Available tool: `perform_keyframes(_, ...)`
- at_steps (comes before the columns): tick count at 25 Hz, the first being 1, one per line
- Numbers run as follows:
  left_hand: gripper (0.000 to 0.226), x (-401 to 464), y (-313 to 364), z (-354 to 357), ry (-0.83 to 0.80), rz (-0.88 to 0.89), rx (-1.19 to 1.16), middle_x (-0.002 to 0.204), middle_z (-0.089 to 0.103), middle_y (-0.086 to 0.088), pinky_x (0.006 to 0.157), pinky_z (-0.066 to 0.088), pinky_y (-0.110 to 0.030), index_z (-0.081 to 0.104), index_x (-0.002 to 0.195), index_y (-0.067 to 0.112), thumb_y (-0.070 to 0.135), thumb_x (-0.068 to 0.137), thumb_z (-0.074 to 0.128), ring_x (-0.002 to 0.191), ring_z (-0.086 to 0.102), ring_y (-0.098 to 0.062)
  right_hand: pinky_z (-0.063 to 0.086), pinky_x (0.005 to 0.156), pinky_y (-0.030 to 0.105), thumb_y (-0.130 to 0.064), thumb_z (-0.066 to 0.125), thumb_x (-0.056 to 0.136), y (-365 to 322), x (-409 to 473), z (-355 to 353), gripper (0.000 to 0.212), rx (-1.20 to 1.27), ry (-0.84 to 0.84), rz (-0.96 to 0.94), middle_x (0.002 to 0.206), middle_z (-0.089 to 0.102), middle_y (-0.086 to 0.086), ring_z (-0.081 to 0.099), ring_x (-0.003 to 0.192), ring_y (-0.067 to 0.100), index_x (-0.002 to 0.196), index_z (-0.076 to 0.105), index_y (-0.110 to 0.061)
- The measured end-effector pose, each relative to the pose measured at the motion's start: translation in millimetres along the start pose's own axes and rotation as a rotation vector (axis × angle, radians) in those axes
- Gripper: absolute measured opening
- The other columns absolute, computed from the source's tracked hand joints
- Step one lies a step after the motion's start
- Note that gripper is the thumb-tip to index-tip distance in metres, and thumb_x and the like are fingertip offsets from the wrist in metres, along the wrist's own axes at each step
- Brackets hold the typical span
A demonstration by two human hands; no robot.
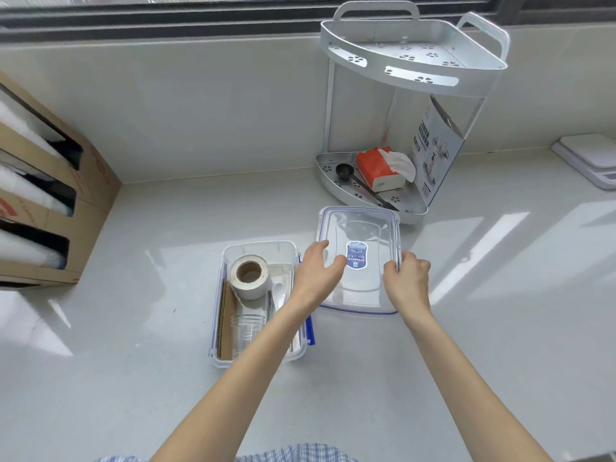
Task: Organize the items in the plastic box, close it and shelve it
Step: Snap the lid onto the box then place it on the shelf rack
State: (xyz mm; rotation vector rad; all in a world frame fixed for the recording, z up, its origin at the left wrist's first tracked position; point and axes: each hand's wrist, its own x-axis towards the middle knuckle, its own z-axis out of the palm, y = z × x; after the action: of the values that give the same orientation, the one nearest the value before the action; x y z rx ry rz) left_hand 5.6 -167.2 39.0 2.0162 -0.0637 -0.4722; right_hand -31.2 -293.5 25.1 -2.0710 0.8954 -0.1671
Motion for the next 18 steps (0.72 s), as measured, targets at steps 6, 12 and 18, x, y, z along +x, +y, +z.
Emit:
perform_keyframes(6, 0.038, -13.6, -27.3, -55.0, 0.195, 0.027, -0.112, 0.140, 0.040, -0.005, 0.111, 0.031, -0.039, 0.048, 0.126, 0.016, 0.018, 0.088, 0.044, 0.129, 0.039, -0.023, 0.018, 0.058, 0.024, -0.013, 0.037, 0.094, -17.2, -27.0, 33.7, 0.019, -0.007, -0.151, -0.151, 0.103, 0.039, 0.013, 0.034, 0.080, 0.023, 0.075, 0.039, -0.011)
perform_keyframes(12, 0.039, -33.5, -71.9, -83.8, 0.325, -0.051, -0.126, 0.141, 0.040, -0.006, 0.114, 0.026, -0.042, 0.049, 0.127, 0.014, 0.013, 0.088, 0.045, 0.132, 0.035, -0.024, 0.017, 0.058, 0.026, -0.016, 0.039, 0.095, -26.4, -53.8, 65.3, 0.025, -0.095, -0.283, -0.264, 0.098, 0.037, 0.010, 0.037, 0.074, 0.025, 0.071, 0.036, -0.013)
perform_keyframes(18, 0.037, -52.5, -95.2, -88.4, 0.387, -0.047, -0.042, 0.142, 0.040, -0.003, 0.109, 0.024, -0.030, 0.053, 0.123, 0.013, 0.009, 0.087, 0.045, 0.132, 0.033, -0.026, 0.040, 0.085, 0.033, -0.020, 0.039, 0.095, -24.6, -68.3, 83.8, 0.028, -0.211, -0.352, -0.293, 0.115, 0.046, 0.020, 0.054, 0.098, 0.037, 0.104, 0.052, 0.003)
